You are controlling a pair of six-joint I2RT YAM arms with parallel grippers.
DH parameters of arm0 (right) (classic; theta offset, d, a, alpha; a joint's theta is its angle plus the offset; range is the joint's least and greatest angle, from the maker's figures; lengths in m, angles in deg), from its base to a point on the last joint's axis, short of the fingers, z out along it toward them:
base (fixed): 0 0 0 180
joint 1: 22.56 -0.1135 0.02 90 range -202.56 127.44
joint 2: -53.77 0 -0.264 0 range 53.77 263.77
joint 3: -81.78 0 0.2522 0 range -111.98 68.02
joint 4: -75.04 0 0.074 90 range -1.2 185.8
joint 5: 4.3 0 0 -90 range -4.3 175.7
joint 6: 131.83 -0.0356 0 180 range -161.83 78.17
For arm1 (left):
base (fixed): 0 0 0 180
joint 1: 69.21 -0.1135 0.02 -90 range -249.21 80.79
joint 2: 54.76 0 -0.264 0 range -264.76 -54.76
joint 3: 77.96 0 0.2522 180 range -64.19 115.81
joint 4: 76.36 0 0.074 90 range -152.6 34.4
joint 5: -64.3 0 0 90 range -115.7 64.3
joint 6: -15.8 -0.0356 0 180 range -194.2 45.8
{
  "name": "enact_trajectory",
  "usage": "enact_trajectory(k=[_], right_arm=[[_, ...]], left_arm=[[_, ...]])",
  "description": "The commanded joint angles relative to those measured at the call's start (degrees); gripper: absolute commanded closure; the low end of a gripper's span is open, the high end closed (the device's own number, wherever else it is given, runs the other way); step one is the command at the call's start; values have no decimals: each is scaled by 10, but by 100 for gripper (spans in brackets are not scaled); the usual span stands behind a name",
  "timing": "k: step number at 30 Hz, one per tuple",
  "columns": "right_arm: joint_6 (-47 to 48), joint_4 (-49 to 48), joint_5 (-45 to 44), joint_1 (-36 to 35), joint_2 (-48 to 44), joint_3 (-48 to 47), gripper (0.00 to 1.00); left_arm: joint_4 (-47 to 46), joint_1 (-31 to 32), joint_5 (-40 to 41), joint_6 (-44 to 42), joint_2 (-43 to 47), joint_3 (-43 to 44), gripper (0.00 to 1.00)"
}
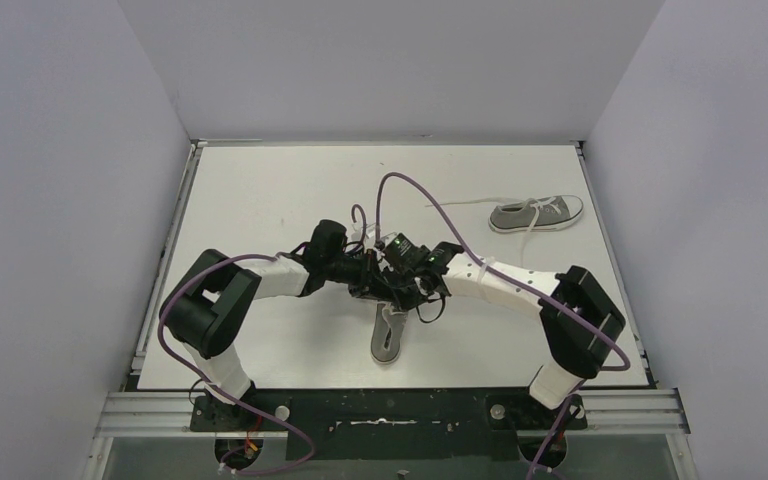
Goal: Tie the shoes
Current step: Cross the shoelace with the shoelace.
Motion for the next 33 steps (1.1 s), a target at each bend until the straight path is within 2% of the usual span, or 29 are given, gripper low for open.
enact_trajectory(k=[1,3,8,10,14,16,18,20,23,24,25,27,29,32,33], right_arm=[[-16,41,6,1,-47,-52,100],[-53,55,84,27,-69,-60,100],[-162,-32,409,125,-118,31,100],[-192,-41,477,153,-137,50,100],[-212,-20,546,197,-168,79,100],[-170,62,553,209,-146,73,100],[-77,193,468,205,-127,26,100],[-27,252,403,201,-121,2,100],[-17,209,422,204,-122,31,100],[-17,187,432,203,-118,40,100],[-16,176,437,201,-114,47,100],[-9,171,429,201,-106,46,100],[-6,166,423,201,-100,41,100],[-3,166,404,200,-96,28,100],[0,170,395,201,-95,22,100]], left_arm=[[-8,4,-13,-8,26,11,100],[-8,4,-7,-8,30,5,100],[-21,3,-1,5,38,-11,100],[-18,3,5,4,42,-16,100],[-12,5,11,6,48,-23,100],[1,6,16,2,54,-25,100],[26,6,26,-7,66,-22,99],[63,6,45,-19,86,-14,85],[140,4,83,-53,129,-3,62],[180,2,102,-62,145,-1,44],[206,0,122,-69,162,-1,32],[251,-1,174,-65,189,1,27],[277,-3,221,-21,202,-1,21],[354,-13,269,39,188,20,20],[374,-14,274,67,176,29,24]])
